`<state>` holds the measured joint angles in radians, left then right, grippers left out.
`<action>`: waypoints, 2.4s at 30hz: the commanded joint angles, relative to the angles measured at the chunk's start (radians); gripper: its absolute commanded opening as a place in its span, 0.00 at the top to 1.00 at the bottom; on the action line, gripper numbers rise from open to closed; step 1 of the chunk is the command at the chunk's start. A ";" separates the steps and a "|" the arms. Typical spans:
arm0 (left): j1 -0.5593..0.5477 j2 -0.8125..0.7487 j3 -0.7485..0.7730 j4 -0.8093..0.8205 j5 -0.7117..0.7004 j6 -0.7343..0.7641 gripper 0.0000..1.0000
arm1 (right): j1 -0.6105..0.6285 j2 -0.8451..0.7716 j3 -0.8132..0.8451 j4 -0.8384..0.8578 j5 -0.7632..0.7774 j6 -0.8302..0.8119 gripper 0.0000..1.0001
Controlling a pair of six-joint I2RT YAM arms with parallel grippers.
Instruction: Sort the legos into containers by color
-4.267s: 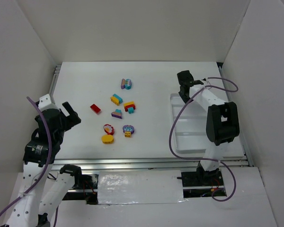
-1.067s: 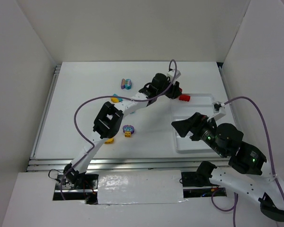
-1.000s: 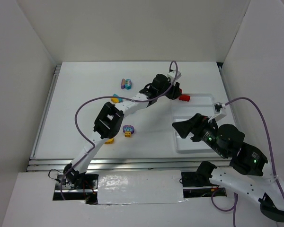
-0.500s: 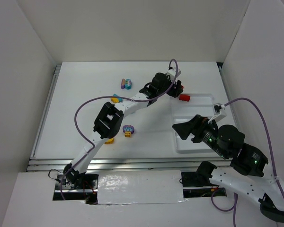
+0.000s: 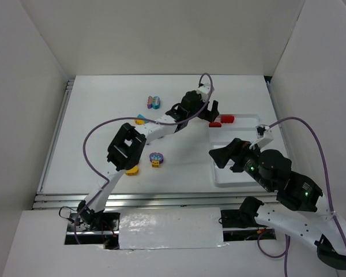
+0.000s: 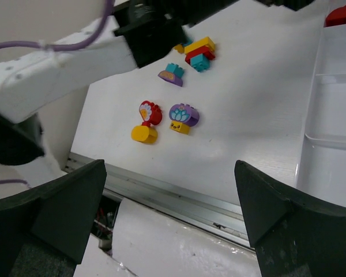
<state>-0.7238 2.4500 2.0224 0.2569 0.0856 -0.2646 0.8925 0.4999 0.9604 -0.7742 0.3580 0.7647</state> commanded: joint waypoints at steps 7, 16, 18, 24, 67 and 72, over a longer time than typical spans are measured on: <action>0.151 -0.667 -0.223 -0.753 -0.861 -0.487 0.01 | 0.023 0.470 0.044 0.113 0.000 -0.080 0.01; 0.270 -1.197 -0.539 -1.434 -0.985 -0.918 0.01 | 0.109 1.164 0.381 0.351 -0.225 -0.261 0.02; 0.274 -1.352 -0.649 -1.388 -0.949 -0.820 0.01 | 0.125 1.343 0.562 0.311 -0.206 -0.278 0.03; 0.288 -1.652 -0.836 -1.329 -0.934 -0.596 0.00 | 0.137 1.647 0.886 0.228 -0.228 -0.312 0.10; 0.299 -1.916 -1.068 -1.124 -0.923 -0.398 0.01 | -0.154 1.326 0.685 0.220 -0.045 -0.254 0.97; 0.310 -1.912 -1.074 -1.102 -0.891 -0.380 0.00 | -0.528 1.278 0.555 0.188 -0.060 -0.180 0.98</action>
<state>-0.4252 0.5339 0.9546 -0.9005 -0.8284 -0.6788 0.5301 1.7676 1.5692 -0.5449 0.2665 0.5167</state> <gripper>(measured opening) 0.994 0.560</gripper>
